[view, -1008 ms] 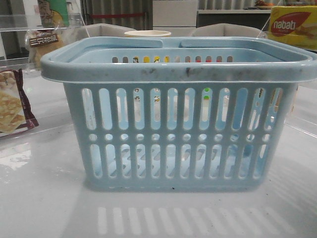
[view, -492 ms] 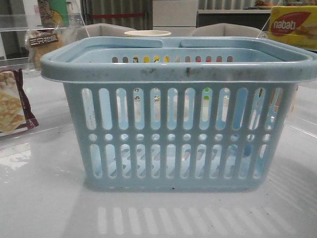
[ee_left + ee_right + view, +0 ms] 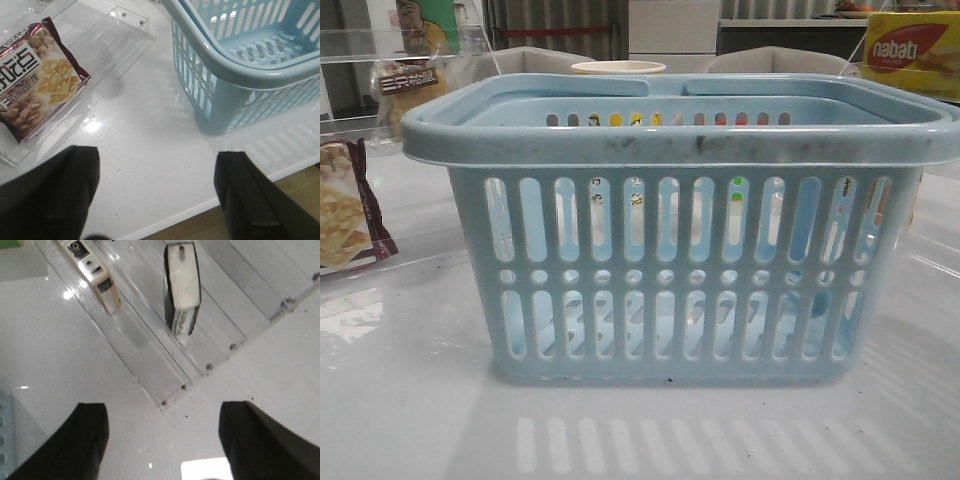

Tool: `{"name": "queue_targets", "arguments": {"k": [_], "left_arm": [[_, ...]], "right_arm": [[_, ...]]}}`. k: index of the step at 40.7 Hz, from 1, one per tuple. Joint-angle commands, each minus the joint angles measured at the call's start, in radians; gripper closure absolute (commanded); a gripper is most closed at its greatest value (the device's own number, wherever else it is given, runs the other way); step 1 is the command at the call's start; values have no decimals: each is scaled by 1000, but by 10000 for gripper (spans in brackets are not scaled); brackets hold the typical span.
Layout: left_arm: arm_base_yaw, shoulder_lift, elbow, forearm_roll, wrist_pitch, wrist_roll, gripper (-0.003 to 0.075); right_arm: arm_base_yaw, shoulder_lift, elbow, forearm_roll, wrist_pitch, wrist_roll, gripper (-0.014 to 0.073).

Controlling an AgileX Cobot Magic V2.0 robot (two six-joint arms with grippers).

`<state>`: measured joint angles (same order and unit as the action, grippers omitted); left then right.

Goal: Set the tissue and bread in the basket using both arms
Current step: 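Close the right gripper on the black-and-white packet and lift it, then carry the packet over the basket and open the right gripper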

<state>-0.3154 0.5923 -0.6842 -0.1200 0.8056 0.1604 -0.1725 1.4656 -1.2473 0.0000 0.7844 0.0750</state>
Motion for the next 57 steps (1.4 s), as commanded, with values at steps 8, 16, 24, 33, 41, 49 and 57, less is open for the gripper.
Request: {"name": "queue_targets", "arguments": {"k": [8,16,24,33,41,49,57], "left_arm": [[-10,6,-27,-15,-70,0,193],[-10,6,-27,-15,-70,0,193],[-10,6,-27,-15,-70,0,193],[-10,6,-27,-15,-70,0,193],[-10,6,-27,-15,-70,0,193],[-10,6,-27,-15,-70,0,193],[-10,6,-27,-15,-70,0,193]], "right_arm": [[-3,173,-219,-10,-36,-6,23],[-3,260,-268,-77,-50,-6,23],[-3,287,-268,-88,-91,-6,97],[-3,285,-268,-88,-107,-6,398],[2,237,-290,-81,-60,-6,452],[45,132,-333,-62,25,-6,452],[190,19,-334,-58,72,-7,452]]}}
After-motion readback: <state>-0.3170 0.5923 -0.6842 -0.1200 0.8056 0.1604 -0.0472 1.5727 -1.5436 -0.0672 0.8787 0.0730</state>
